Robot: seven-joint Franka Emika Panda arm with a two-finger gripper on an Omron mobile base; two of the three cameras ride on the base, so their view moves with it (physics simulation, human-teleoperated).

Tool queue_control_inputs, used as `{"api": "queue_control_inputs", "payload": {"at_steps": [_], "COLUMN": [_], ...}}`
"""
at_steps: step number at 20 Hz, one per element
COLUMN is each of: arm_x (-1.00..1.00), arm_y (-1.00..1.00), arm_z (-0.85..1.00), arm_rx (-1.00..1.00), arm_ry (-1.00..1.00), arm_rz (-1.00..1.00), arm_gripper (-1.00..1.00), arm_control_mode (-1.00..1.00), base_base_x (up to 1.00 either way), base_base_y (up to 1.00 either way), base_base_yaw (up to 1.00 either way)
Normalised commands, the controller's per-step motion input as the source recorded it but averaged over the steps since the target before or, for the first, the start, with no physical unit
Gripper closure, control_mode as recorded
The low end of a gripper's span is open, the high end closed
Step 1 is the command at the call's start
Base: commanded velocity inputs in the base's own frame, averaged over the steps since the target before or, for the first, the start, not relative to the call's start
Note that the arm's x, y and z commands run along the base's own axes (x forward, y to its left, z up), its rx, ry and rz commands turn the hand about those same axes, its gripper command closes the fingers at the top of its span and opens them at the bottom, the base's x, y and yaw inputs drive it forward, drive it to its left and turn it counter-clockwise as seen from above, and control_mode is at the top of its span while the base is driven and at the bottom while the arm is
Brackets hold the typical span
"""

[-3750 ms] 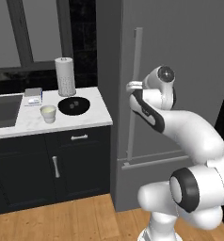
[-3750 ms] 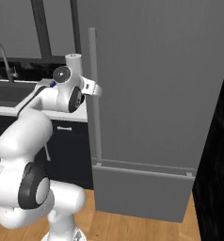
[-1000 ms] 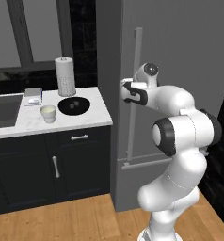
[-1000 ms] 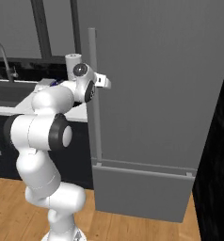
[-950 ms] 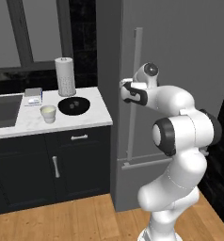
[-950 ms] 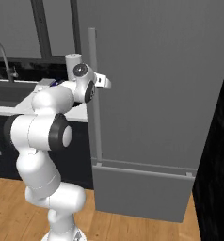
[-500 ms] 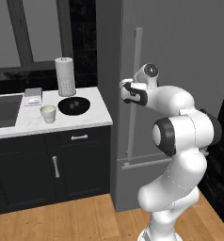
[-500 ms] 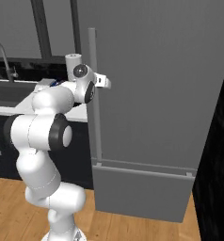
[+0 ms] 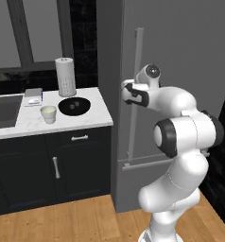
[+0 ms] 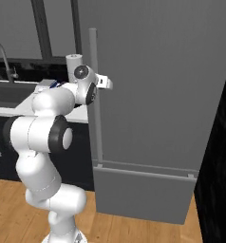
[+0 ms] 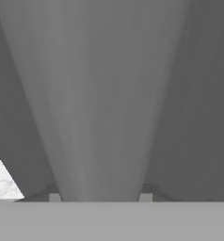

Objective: Grab a lemon wedge from the fridge and one ice cube from the ice bowl, and put them in the glass of lemonade.

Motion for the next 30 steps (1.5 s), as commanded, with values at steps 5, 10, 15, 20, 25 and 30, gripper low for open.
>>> {"api": "queue_control_inputs", "payload": {"at_steps": [5, 10, 15, 20, 25, 30], "arm_x": [-0.24, -0.38, -0.68, -0.65, -0.60, -0.63], "arm_y": [-0.80, -0.98, -1.00, -1.00, -1.00, -1.00], "arm_z": [0.16, 0.01, 0.00, 0.03, 0.16, 0.05], "arm_rx": [0.00, 0.00, 0.02, 0.02, 0.02, 0.04], "arm_ry": [0.00, 0.00, 0.00, 0.00, 0.03, 0.05], "arm_rz": [-0.07, -0.11, -0.10, -0.11, -0.12, -0.13], "arm_gripper": [1.00, 1.00, 1.00, 1.00, 1.00, 1.00], "arm_control_mode": [-1.00, -1.00, -1.00, -1.00, -1.00, -1.00], "base_base_x": [0.00, 0.00, 0.00, 0.00, 0.00, 0.00], "base_base_y": [0.00, 0.00, 0.00, 0.00, 0.00, 0.00], "base_base_yaw": [0.00, 0.00, 0.00, 0.00, 0.00, 0.00]}}
